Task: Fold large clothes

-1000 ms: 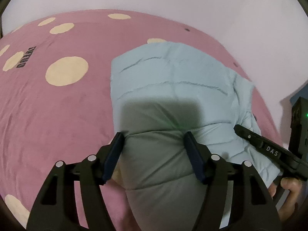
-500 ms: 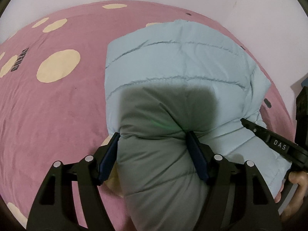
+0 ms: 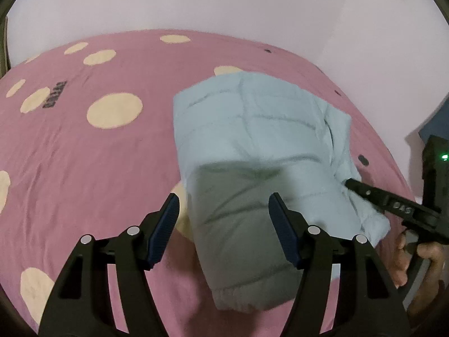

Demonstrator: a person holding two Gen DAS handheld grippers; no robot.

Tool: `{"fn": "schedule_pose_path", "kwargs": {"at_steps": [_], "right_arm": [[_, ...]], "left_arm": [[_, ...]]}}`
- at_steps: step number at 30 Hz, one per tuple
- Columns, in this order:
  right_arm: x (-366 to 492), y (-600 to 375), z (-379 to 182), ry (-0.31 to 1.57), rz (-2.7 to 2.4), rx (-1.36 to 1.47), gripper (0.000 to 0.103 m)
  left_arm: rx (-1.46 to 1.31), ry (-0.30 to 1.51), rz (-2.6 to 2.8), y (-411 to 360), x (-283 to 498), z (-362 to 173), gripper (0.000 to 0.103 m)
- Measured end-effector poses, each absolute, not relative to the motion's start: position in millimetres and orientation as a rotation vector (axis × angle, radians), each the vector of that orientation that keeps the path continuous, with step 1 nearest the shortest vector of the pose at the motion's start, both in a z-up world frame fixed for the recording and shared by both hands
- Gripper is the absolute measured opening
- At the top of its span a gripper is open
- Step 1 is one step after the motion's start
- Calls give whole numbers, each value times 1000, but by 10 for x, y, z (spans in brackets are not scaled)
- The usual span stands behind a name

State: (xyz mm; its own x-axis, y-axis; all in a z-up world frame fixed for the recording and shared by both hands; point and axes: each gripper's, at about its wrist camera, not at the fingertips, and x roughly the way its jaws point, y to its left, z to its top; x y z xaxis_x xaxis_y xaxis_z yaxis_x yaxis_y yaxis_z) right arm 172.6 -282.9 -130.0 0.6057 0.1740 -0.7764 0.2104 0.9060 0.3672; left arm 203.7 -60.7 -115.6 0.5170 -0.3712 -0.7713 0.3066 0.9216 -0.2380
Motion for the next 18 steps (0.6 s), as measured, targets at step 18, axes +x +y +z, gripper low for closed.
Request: {"fn": "schedule_pose_path", "kwargs": {"at_steps": [18], "right_arm": [[1759,-2780,-1806,996,-45,488,39]], "left_arm": [[-34,1060,-391,-913,2248,-1732,66]]}}
